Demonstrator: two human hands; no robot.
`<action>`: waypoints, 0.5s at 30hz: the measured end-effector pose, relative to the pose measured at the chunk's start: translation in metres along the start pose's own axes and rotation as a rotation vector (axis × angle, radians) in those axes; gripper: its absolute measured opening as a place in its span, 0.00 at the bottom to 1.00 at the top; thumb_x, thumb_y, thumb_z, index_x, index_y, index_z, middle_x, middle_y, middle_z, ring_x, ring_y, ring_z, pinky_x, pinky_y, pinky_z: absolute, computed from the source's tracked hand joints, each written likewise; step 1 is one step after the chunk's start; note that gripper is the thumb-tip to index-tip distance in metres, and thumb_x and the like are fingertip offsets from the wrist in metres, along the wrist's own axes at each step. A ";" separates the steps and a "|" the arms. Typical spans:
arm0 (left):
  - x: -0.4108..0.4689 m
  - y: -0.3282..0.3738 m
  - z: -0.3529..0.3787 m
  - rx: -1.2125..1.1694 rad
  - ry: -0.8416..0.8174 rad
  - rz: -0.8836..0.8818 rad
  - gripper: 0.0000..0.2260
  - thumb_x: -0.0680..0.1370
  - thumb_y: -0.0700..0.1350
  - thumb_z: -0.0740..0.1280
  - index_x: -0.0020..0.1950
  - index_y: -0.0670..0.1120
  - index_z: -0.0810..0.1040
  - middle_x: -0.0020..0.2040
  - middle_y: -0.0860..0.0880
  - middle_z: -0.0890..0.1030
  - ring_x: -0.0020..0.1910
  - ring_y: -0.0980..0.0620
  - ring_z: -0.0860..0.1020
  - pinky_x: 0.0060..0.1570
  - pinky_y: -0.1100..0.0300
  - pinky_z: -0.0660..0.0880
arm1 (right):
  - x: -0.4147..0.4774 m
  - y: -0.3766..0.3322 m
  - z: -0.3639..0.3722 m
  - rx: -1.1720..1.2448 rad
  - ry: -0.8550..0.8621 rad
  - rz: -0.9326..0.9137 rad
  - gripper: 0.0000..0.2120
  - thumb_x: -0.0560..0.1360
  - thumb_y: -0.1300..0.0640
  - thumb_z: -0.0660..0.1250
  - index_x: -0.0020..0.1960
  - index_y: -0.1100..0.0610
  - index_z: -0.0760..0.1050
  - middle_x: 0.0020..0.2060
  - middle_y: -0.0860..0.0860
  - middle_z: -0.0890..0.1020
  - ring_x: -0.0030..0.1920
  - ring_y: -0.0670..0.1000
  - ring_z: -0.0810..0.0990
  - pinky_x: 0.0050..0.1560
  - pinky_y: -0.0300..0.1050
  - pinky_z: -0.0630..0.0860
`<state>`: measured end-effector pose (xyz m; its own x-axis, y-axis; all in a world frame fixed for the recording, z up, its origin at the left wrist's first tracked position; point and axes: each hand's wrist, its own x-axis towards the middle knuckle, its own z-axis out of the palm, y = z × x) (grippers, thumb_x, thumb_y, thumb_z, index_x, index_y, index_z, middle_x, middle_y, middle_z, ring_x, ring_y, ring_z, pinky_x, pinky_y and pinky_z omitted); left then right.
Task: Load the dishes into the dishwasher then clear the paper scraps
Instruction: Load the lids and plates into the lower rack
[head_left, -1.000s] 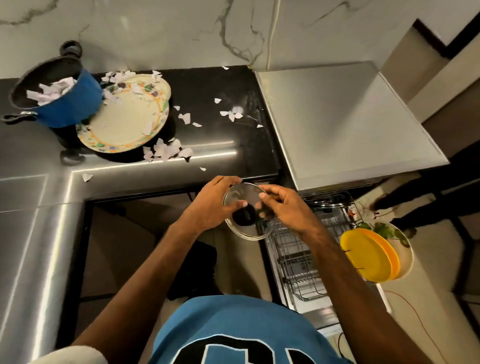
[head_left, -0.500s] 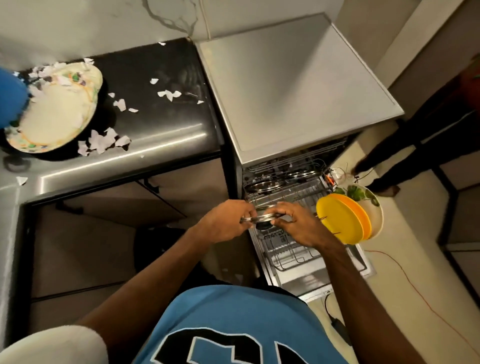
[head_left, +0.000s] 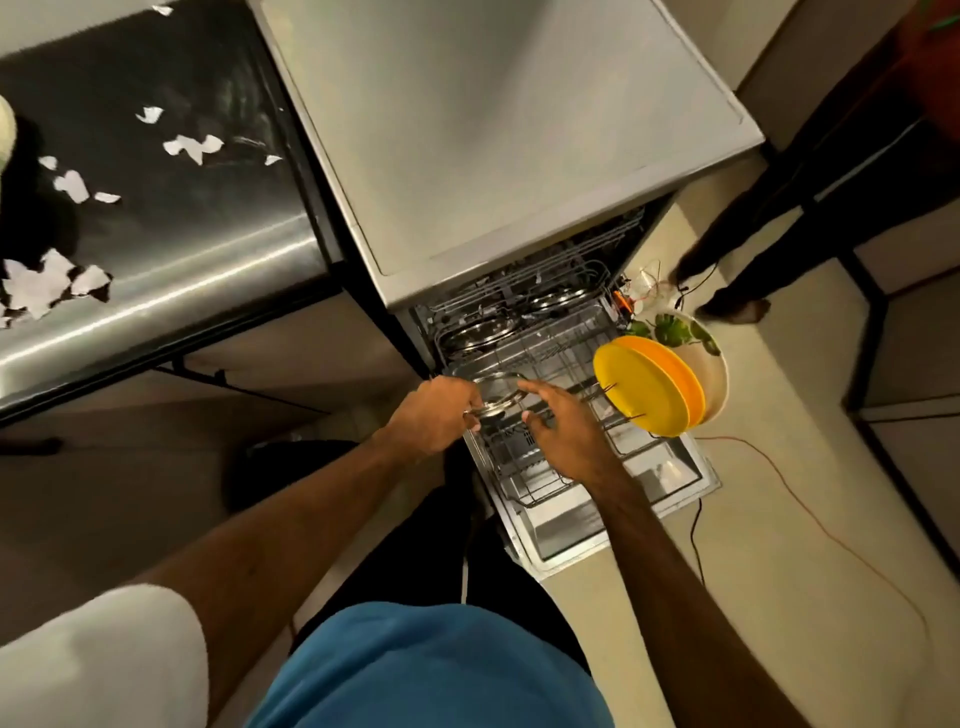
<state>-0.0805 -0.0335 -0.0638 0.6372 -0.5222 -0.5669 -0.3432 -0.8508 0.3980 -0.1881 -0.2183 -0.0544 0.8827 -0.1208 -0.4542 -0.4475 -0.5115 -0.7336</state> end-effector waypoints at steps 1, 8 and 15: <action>0.014 -0.003 0.005 0.020 -0.016 -0.002 0.09 0.76 0.48 0.74 0.56 0.52 0.80 0.54 0.51 0.82 0.52 0.50 0.81 0.53 0.51 0.79 | 0.008 0.006 0.002 0.009 0.010 0.017 0.22 0.83 0.58 0.67 0.75 0.47 0.73 0.73 0.48 0.75 0.62 0.42 0.74 0.68 0.43 0.72; 0.115 -0.020 0.046 0.162 -0.117 0.002 0.06 0.79 0.48 0.69 0.54 0.48 0.82 0.50 0.48 0.83 0.49 0.48 0.82 0.53 0.50 0.80 | 0.059 0.050 0.011 0.104 0.102 0.159 0.20 0.84 0.55 0.66 0.76 0.51 0.73 0.73 0.48 0.76 0.73 0.49 0.73 0.68 0.40 0.66; 0.216 -0.040 0.107 0.219 -0.129 -0.039 0.15 0.77 0.49 0.73 0.59 0.42 0.82 0.57 0.43 0.83 0.58 0.43 0.81 0.60 0.47 0.78 | 0.100 0.092 0.026 0.135 0.093 0.216 0.20 0.84 0.53 0.66 0.76 0.49 0.72 0.70 0.52 0.79 0.60 0.49 0.79 0.58 0.41 0.72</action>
<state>-0.0024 -0.1182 -0.2793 0.5642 -0.4800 -0.6718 -0.4706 -0.8555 0.2161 -0.1446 -0.2556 -0.1808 0.7713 -0.2955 -0.5637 -0.6364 -0.3485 -0.6881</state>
